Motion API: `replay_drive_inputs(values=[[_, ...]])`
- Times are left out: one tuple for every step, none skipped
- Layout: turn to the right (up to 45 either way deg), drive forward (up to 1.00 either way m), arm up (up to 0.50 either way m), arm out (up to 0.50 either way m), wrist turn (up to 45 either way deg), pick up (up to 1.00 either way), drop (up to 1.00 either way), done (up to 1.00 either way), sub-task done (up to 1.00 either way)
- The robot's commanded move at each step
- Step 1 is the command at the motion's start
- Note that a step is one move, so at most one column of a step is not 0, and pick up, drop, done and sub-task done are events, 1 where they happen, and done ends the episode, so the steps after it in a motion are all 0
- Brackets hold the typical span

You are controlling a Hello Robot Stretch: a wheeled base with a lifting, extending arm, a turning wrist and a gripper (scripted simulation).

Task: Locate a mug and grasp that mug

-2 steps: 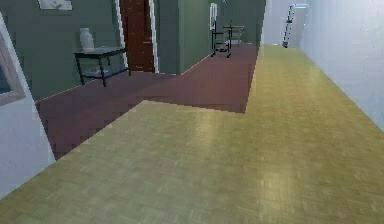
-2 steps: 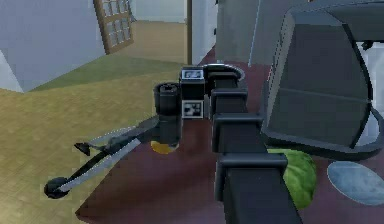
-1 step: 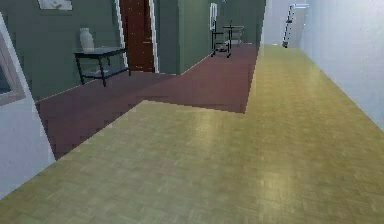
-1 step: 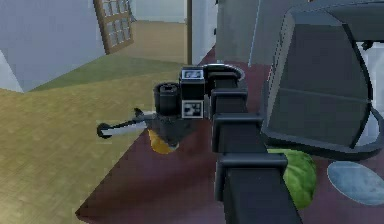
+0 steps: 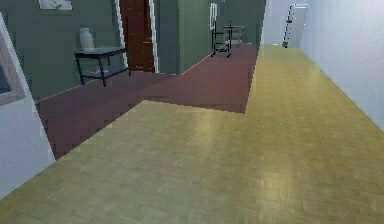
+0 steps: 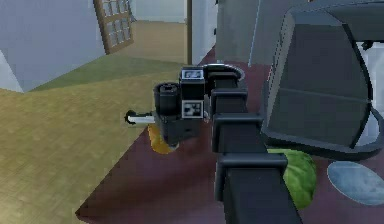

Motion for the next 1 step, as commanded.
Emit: replay_drive_inputs(values=[[0.0, 0.00, -0.10, 0.00, 0.0, 0.00, 0.00, 0.00, 0.00]])
